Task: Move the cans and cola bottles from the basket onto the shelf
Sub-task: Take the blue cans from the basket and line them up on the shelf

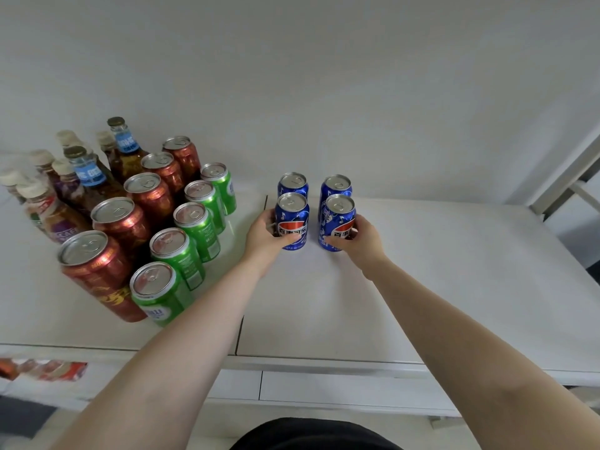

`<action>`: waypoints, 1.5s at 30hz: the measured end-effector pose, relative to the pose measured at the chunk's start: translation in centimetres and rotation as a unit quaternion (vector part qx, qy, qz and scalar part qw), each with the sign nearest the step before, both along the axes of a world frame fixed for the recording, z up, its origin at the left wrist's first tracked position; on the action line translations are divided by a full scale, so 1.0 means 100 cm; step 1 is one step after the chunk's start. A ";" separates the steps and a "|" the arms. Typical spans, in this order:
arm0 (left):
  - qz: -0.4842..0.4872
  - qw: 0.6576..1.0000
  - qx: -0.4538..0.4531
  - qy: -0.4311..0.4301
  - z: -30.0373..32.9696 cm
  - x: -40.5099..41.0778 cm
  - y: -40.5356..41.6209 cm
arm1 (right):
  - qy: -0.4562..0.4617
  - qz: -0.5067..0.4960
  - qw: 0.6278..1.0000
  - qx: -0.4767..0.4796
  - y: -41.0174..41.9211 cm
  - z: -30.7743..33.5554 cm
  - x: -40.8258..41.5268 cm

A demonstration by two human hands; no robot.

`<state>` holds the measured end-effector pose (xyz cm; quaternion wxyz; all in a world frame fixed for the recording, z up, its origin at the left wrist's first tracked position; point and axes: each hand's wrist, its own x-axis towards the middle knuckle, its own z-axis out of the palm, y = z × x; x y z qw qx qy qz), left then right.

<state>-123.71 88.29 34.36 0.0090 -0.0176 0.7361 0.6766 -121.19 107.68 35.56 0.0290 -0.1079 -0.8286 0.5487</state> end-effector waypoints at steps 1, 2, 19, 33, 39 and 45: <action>0.003 1.000 -0.003 -0.002 -0.001 -0.001 0.000 | 0.002 -0.004 1.000 0.011 0.000 -0.002 0.000; 0.004 1.000 -0.006 -0.002 -0.003 -0.001 -0.001 | 0.004 -0.007 1.000 0.019 0.000 -0.004 0.000; -0.002 1.000 -0.016 -0.005 -0.006 -0.006 -0.001 | -0.001 -0.026 0.998 0.049 -0.010 -0.001 0.003; 0.014 0.996 -0.089 0.009 -0.003 0.021 -0.006 | -0.005 -0.048 0.998 0.048 -0.011 0.003 0.036; 0.044 0.990 -0.131 0.028 -0.001 0.074 -0.017 | 0.011 -0.026 0.995 0.094 -0.009 0.006 0.081; 0.091 0.969 -0.220 0.070 0.014 0.188 -0.025 | 0.069 0.087 0.975 0.192 -0.023 0.012 0.152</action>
